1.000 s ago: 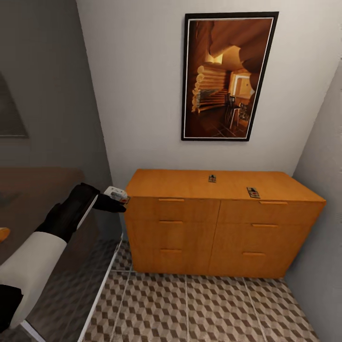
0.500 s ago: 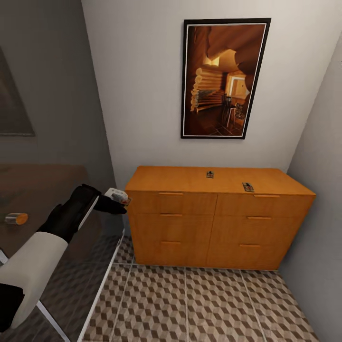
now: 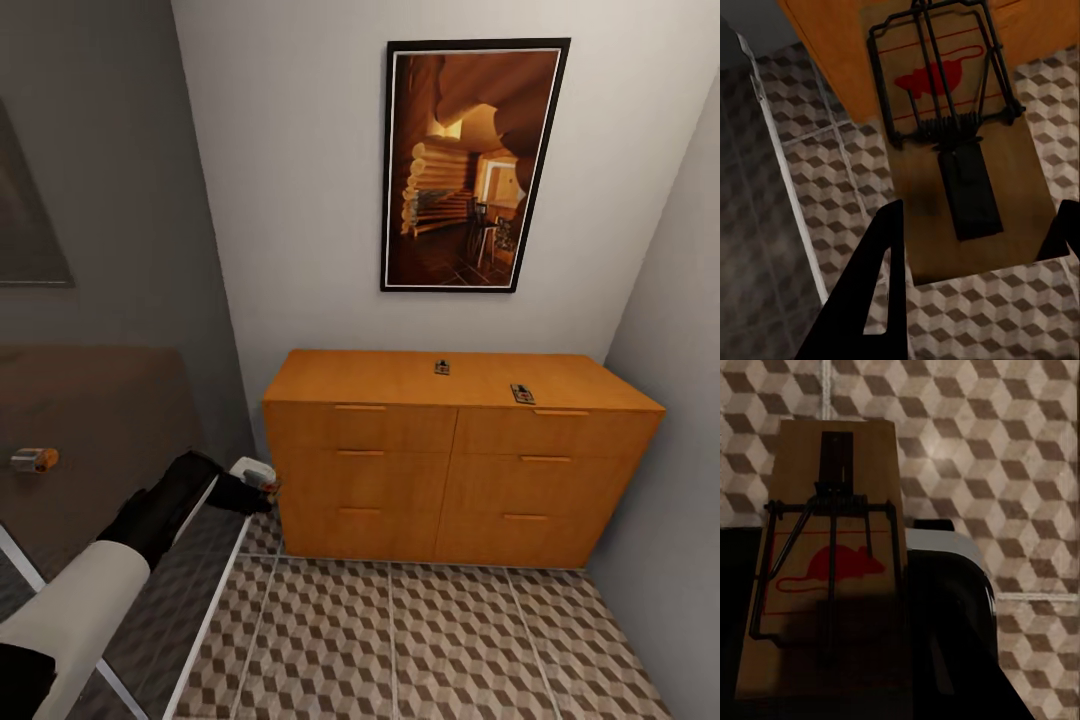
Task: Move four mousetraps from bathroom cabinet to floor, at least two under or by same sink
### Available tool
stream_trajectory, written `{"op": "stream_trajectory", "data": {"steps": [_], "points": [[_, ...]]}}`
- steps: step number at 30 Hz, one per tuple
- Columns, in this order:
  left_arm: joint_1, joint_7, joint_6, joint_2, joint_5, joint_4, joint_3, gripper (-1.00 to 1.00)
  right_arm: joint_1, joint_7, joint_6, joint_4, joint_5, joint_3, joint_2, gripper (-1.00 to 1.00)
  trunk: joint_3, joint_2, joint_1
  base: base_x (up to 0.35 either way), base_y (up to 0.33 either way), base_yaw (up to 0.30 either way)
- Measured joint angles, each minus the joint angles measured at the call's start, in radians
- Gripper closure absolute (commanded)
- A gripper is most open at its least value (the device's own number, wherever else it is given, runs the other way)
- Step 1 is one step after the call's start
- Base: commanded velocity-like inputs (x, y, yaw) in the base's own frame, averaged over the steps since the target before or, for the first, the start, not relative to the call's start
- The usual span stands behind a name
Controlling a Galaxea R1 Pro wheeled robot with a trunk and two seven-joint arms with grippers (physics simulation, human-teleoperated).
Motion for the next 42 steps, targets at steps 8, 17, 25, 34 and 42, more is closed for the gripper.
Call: {"op": "stream_trajectory", "data": {"steps": [8,17,25,34,42], "points": [[0.059,0.002,-0.334,-0.011,0.004,0.348,-0.001,1.00,0.000,0.000,-0.027,-0.087,0.003,0.000,-0.001,1.00,0.000,0.000,0.000,0.000,0.000,0.000],[0.067,0.245,-0.851,-0.068,0.014,0.831,-0.004,1.00,0.000,-0.006,-0.032,-0.210,0.006,0.000,-0.013,1.00,0.000,0.000,0.000,0.000,0.000,0.000],[0.159,0.315,-1.093,-0.082,0.065,0.870,0.004,1.00,0.000,-0.020,-0.023,-0.321,0.006,-0.001,-0.044,1.00,0.000,0.000,0.000,0.000,0.000,0.000],[0.279,0.376,-1.372,-0.080,0.138,0.874,0.005,1.00,-0.007,-0.052,0.062,-0.436,0.006,-0.001,-0.072,1.00,0.000,0.000,0.000,0.000,0.000,0.000],[0.348,0.465,-1.514,-0.080,0.142,0.874,0.008,1.00,-0.018,-0.053,0.215,-0.620,0.008,-0.001,-0.080,1.00,0.000,0.000,0.000,0.000,0.000,0.000]]}}
